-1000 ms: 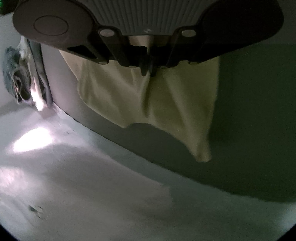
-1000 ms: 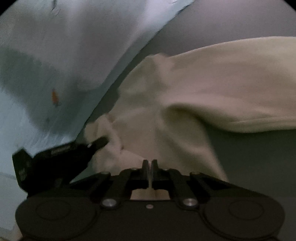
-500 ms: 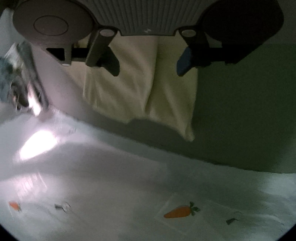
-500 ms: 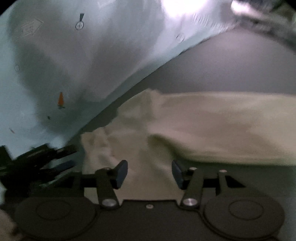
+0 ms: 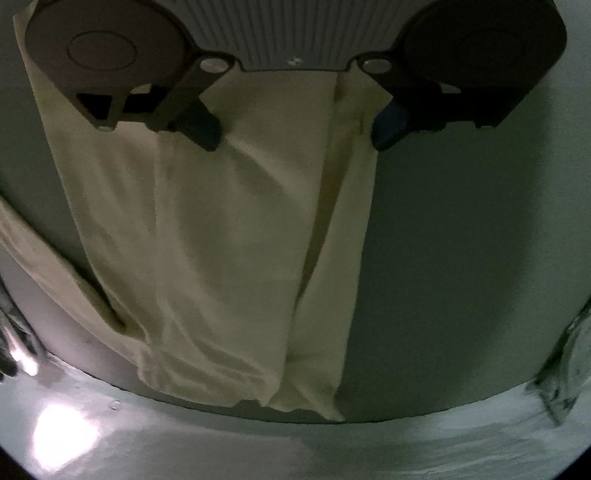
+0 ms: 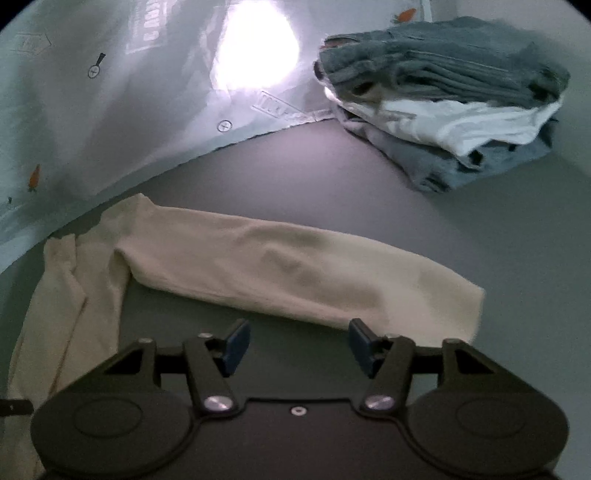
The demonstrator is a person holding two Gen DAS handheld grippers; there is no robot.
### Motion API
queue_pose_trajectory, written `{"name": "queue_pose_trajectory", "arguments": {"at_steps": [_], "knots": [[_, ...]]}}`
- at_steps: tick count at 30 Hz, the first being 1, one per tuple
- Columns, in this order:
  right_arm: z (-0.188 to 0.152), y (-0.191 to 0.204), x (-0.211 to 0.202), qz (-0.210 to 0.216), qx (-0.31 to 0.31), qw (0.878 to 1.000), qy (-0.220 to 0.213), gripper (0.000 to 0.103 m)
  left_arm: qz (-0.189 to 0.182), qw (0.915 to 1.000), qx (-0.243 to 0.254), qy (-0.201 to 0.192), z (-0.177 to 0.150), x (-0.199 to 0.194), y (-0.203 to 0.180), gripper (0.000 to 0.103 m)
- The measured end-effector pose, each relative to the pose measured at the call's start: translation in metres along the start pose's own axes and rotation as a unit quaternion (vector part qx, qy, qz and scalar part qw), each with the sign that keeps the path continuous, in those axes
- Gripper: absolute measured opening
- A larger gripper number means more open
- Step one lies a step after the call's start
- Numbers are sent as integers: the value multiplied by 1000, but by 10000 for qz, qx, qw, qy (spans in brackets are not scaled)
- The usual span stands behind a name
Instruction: Fold clothes
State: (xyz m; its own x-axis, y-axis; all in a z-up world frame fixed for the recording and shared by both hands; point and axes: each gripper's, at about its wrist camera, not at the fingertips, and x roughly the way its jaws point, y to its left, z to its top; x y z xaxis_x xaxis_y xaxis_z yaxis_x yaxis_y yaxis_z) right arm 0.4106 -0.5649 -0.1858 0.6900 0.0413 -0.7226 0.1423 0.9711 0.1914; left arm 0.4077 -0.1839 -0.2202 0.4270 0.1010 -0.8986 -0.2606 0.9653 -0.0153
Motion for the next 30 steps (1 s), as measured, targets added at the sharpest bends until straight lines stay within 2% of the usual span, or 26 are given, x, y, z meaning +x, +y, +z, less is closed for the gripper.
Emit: {"name": "queue_pose_trajectory", "arguments": {"at_steps": [3, 5, 9, 15, 17, 18, 19, 21, 23, 24, 25, 26, 27, 29, 30], "knots": [[0, -14, -4, -152, -76, 9998, -114, 62, 210, 9994, -263, -42, -4, 6, -4, 103], [3, -24, -2, -280, -207, 9993, -154, 63, 257, 9986, -453, -90, -5, 8, -3, 103], [12, -42, 8, -670, -576, 9960, -142, 63, 292, 9984, -489, -7, -3, 9, -5, 103], [19, -70, 37, -855, -424, 9954, 36, 64, 337, 9974, -619, 133, 4, 14, -8, 103], [19, -73, 40, -777, -307, 9965, -52, 62, 364, 9970, -667, 174, 6, 15, -8, 103], [20, -73, 40, -689, -276, 9972, -83, 54, 370, 9968, -680, 197, 7, 16, -9, 103], [19, -72, 39, -537, -269, 9981, -116, 31, 369, 9967, -686, 219, 8, 17, -9, 103], [19, -70, 38, -235, -220, 9994, -108, 8, 367, 9966, -698, 232, 9, 17, -10, 103], [23, -76, 41, 394, 414, 9984, -3, 7, 369, 9965, -712, 226, 10, 18, -11, 103], [26, -79, 42, 750, 791, 9940, 53, 7, 380, 9964, -727, 212, 10, 18, -12, 103], [29, -83, 44, 1103, 1166, 9870, 108, 7, 387, 9963, -736, 198, 10, 19, -12, 103], [29, -85, 48, 1521, 1665, 9741, 152, 6, 388, 9963, -737, 190, 10, 19, -13, 103], [27, -85, 54, 1997, 2244, 9536, 214, 6, 388, 9964, -737, 181, 10, 19, -13, 103], [17, -69, 76, 2855, 3314, 8981, 462, 6, 383, 9964, -740, 165, 8, 18, -11, 103], [12, -59, 87, 3251, 3816, 8632, 594, 6, 385, 9964, -744, 151, 8, 18, -11, 103]]}}
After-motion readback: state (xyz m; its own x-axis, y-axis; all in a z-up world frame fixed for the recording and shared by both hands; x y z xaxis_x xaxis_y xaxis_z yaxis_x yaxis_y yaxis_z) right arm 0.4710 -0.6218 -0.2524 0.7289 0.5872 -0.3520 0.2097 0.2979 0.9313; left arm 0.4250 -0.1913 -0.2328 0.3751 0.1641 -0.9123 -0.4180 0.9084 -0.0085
